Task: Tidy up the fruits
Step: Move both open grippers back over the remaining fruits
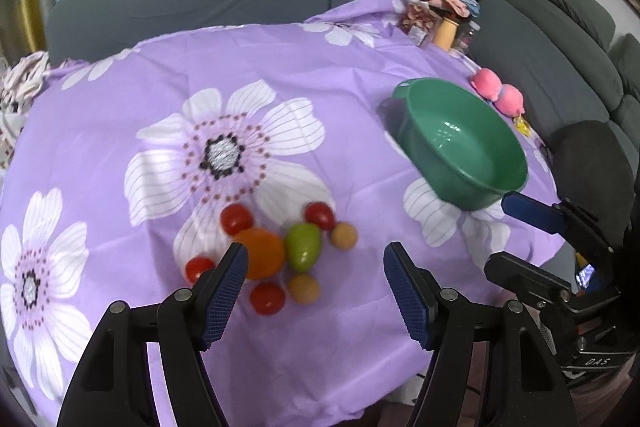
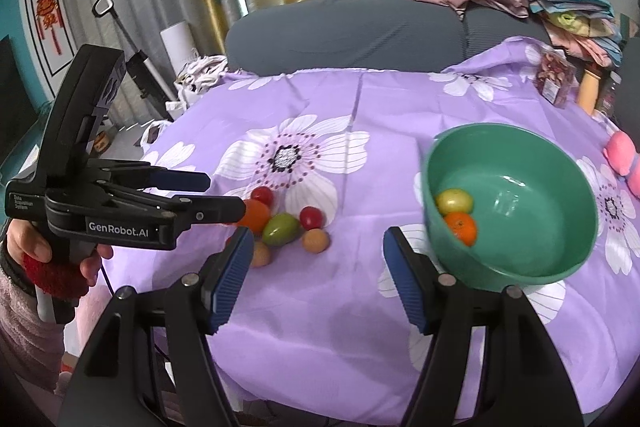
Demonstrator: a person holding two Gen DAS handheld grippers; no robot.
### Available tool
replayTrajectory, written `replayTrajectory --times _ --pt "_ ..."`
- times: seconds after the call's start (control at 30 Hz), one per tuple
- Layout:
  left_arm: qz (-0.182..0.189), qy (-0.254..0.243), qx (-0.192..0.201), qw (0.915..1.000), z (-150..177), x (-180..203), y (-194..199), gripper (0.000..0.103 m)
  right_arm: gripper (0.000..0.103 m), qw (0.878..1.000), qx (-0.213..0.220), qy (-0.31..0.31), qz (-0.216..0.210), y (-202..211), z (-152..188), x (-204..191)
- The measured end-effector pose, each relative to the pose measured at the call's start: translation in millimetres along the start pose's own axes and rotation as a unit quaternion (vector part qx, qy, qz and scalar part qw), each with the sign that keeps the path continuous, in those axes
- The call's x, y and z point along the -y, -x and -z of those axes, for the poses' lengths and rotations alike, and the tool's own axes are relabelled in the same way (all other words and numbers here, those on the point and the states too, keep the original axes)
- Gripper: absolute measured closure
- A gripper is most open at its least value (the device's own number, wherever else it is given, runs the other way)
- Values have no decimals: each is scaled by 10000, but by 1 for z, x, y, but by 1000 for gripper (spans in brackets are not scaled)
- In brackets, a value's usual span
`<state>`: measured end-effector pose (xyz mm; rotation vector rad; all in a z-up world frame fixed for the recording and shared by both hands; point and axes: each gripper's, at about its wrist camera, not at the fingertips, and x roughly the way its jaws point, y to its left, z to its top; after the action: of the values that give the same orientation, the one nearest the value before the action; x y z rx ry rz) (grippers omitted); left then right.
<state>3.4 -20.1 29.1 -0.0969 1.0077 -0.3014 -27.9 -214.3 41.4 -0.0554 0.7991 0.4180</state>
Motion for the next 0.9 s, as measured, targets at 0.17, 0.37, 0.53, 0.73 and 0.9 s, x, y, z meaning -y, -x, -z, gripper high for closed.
replayTrajectory --times 0.17,0.37,0.53,0.73,0.9 --pt "-76 250 -21 9997 12 -21 3 33 36 9997 -200 55 -111 -12 4 -12" --pt "-197 511 -73 9985 25 -46 5 33 36 9983 -491 130 -279 -32 9 -27" --pt "-329 411 -186 9984 35 -50 -2 33 36 9962 -764 210 -357 -48 15 -37" --pt "-534 175 -346 9978 42 -48 -16 33 36 9928 -1098 302 -384 -71 22 -45" --pt "-501 31 -464 9977 42 -46 -28 33 39 9898 -1296 348 -481 -89 28 -49"
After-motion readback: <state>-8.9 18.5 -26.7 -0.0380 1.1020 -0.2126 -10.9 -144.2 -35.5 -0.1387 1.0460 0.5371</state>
